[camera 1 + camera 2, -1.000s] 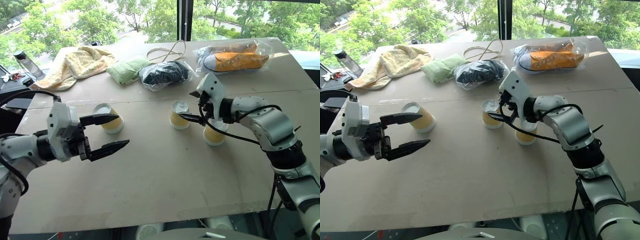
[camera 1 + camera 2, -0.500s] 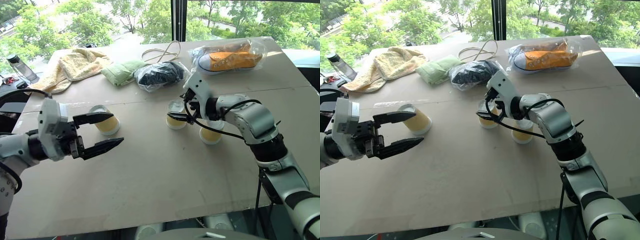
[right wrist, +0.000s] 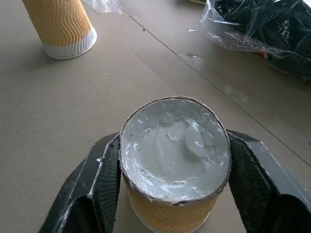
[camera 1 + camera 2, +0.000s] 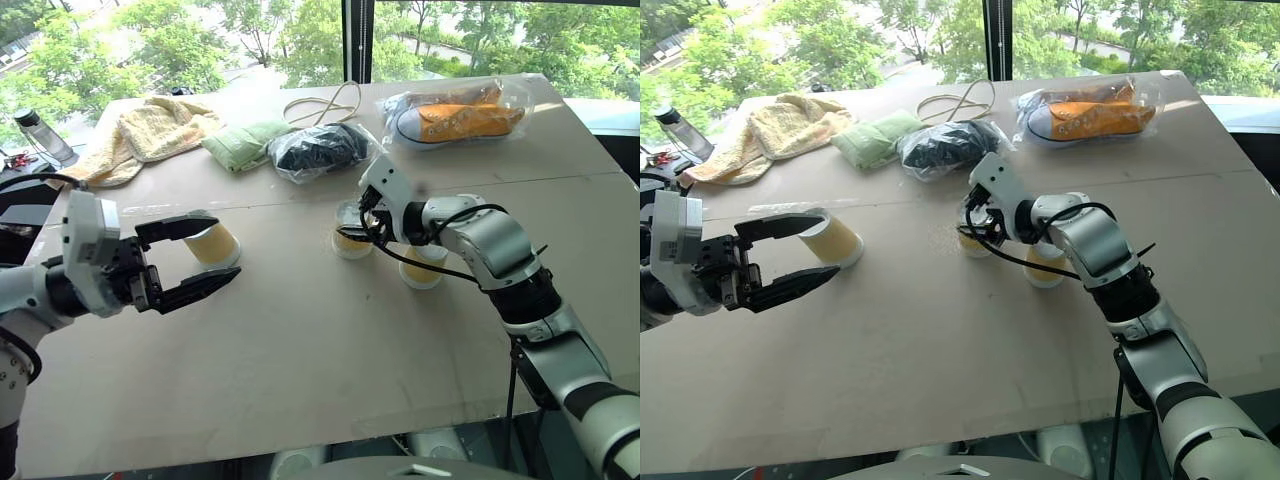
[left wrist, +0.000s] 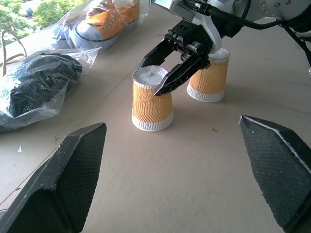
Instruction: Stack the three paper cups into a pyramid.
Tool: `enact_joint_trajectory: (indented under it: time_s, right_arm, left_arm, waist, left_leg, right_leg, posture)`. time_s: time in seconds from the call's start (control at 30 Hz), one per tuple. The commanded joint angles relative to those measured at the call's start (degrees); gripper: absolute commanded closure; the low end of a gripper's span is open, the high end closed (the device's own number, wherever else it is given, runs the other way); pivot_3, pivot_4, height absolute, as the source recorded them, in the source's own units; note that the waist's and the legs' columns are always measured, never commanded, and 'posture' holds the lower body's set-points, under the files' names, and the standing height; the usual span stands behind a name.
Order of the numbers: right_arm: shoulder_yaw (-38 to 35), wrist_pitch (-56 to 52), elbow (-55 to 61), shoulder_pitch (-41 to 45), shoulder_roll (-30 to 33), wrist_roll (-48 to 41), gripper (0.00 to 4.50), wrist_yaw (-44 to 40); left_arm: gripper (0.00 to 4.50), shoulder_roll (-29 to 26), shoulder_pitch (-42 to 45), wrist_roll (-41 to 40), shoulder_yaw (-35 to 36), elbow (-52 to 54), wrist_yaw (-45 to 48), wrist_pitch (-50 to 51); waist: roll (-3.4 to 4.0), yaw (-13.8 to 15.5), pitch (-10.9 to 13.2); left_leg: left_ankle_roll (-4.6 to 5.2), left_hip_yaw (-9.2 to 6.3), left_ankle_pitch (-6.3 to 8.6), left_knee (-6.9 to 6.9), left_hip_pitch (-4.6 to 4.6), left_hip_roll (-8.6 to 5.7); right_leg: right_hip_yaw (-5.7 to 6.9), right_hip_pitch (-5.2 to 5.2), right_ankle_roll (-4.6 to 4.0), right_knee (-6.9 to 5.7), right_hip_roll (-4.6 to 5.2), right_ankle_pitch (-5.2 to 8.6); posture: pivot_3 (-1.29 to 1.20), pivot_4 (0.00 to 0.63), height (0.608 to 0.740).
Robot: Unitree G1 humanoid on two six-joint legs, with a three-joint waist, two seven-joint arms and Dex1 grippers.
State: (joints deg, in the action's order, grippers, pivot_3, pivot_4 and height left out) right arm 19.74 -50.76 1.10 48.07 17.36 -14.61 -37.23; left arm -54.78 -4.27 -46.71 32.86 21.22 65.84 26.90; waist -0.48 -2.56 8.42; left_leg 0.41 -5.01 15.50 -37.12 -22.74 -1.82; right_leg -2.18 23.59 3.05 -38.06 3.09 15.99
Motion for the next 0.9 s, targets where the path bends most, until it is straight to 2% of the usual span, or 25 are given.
enact_joint_trajectory:
  time_s: [0.03,0.27,0.67,0.7,0.73,0.77,0.9]
  right_arm:
    - [-0.1,1.9,1.3,1.5,-0.5,0.5,2.31,-0.9]
    - [2.4,0.3,8.4,1.0,-0.8,-1.8,2.31,-5.5]
    - [5.9,-1.6,10.7,-0.3,-0.1,-1.5,2.31,-6.1]
    - [5.6,-1.5,10.7,-0.3,-0.2,-1.6,1.25,-6.0]
    - [5.4,-1.4,10.8,-0.3,-0.2,-1.7,0.81,-5.9]
    - [5.0,-1.5,11.2,-0.2,0.1,-1.9,0.16,-6.0]
    - [0.4,-3.9,14.5,0.9,3.5,-3.9,0.06,-6.7]
  left_arm:
    - [0.00,0.3,0.0,0.2,1.9,0.8,0.3,-1.3]
    - [0.00,0.8,-1.5,0.6,2.8,1.6,0.4,-1.4]
    - [0.00,1.3,-2.7,-0.2,2.4,2.7,0.5,-0.9]
    - [0.00,1.4,-2.7,-0.2,2.4,2.7,0.5,-0.9]
    - [0.00,1.4,-2.7,-0.2,2.3,2.7,0.5,-0.9]
    - [0.00,1.4,-2.6,-0.3,2.2,2.7,0.6,-0.9]
    - [0.00,1.2,-1.6,-1.5,1.2,2.9,1.1,-0.3]
  waist:
    - [0.00,0.0,0.0]
    - [0.00,0.0,0.0]
    - [-0.05,0.0,0.0]
    - [-0.05,0.0,0.0]
    - [-0.05,0.0,0.0]
    - [-0.05,0.0,0.0]
    - [-0.05,0.1,0.0]
  left_leg:
    - [0.00,0.00,0.00,0.00,0.00,0.00]
    - [0.00,0.00,0.00,0.00,0.00,0.01]
    - [0.00,-0.03,0.00,-0.07,0.00,0.01]
    - [0.00,-0.03,0.00,-0.07,0.00,0.01]
    - [0.00,-0.03,0.00,-0.07,0.00,0.01]
    - [0.00,-0.03,0.00,-0.07,0.00,0.01]
    - [0.00,-0.03,0.00,-0.07,0.00,0.01]
  right_leg:
    - [0.00,0.00,0.00,0.00,0.00,0.00]
    - [-0.01,0.02,0.00,-0.01,0.00,0.00]
    - [-0.01,0.00,0.00,-0.05,0.01,0.00]
    - [-0.01,0.00,0.00,-0.05,0.01,0.00]
    - [-0.01,0.00,0.00,-0.05,0.01,0.00]
    - [-0.01,0.01,0.00,-0.05,0.01,0.00]
    - [-0.01,0.00,0.00,-0.05,0.01,0.00]
  posture:
    - [0.00,0.150,0.740]
    - [0.00,0.150,0.740]
    - [0.00,0.150,0.740]
    - [0.00,0.150,0.740]
    - [0.00,0.150,0.740]
    - [0.00,0.150,0.740]
    - [0.00,0.150,0.740]
